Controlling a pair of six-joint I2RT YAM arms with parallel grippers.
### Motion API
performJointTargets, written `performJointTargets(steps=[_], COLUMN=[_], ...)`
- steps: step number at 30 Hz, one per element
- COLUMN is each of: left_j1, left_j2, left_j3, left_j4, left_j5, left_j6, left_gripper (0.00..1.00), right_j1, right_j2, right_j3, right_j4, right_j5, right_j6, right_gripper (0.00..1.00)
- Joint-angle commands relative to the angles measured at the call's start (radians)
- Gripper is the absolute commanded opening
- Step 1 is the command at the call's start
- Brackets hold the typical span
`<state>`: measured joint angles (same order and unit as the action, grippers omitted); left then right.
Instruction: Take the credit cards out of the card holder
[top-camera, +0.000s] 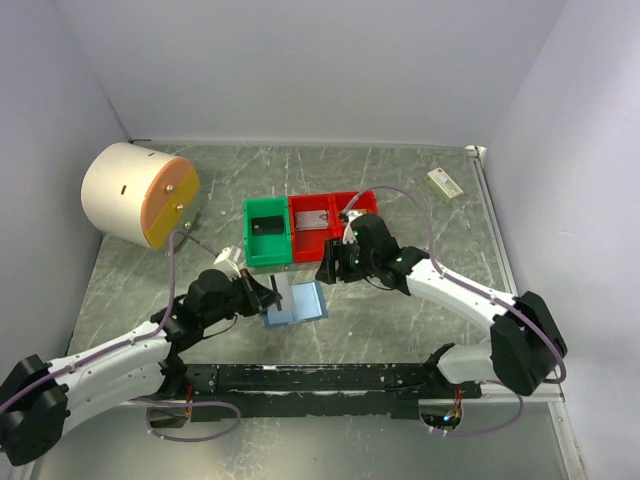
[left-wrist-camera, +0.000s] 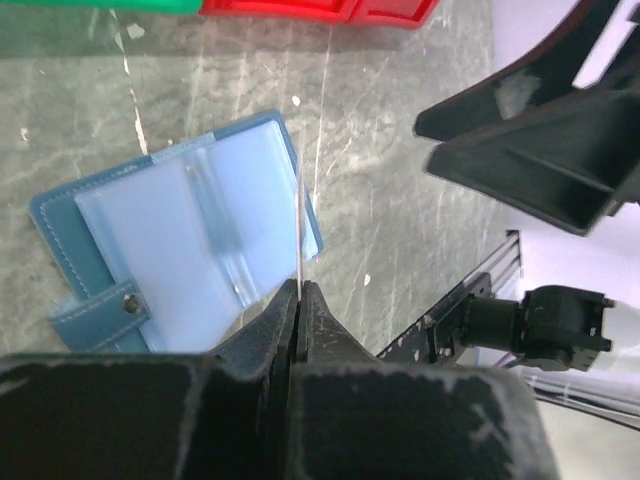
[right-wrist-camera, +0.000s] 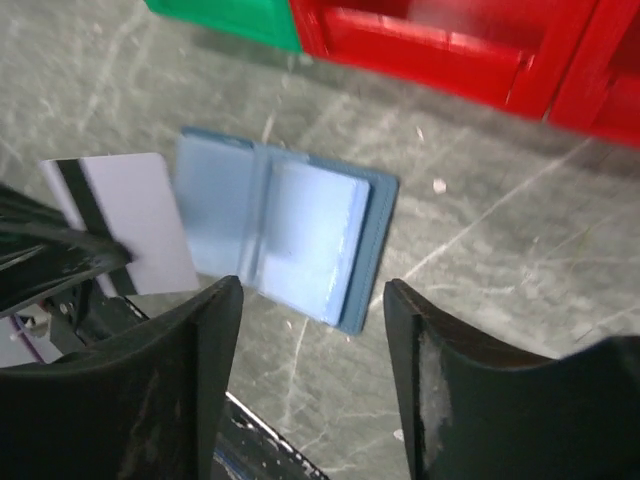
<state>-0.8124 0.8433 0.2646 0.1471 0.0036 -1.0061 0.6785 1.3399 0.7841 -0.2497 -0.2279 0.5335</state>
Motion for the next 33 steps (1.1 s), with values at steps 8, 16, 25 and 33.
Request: performJointTargets(steps=[8, 16, 25, 33], left_j1=[0.302, 0.300, 0.300, 0.300], left_j2=[-0.076, -0.235, -0.259, -0.219], left_j3=[-0.201, -0.107, -0.100, -0.116], left_j4=[0.562, 0.357, 0.366, 0.471], left_j5=[0.542, 0.600, 0.624, 0.639], left_j6=[-0.058, 0.042, 0.057, 0.028], left_gripper=[0.07, 0.07, 0.07, 0.07], right_j1=[-0.096, -0.098, -0.091, -0.065], right_j2=[-0.167, -0.133, 0.003, 0.032], right_j3=[-0.063, -0.161, -0.190, -0.199], right_j4=[0.380, 0.800, 1.197, 1.172], right_j5=[-0.183, -0.545, -0.735, -0.732], right_j6=[0.044, 0.205, 0.466, 0.464], right_gripper=[0.83, 0.71, 0.63, 0.55])
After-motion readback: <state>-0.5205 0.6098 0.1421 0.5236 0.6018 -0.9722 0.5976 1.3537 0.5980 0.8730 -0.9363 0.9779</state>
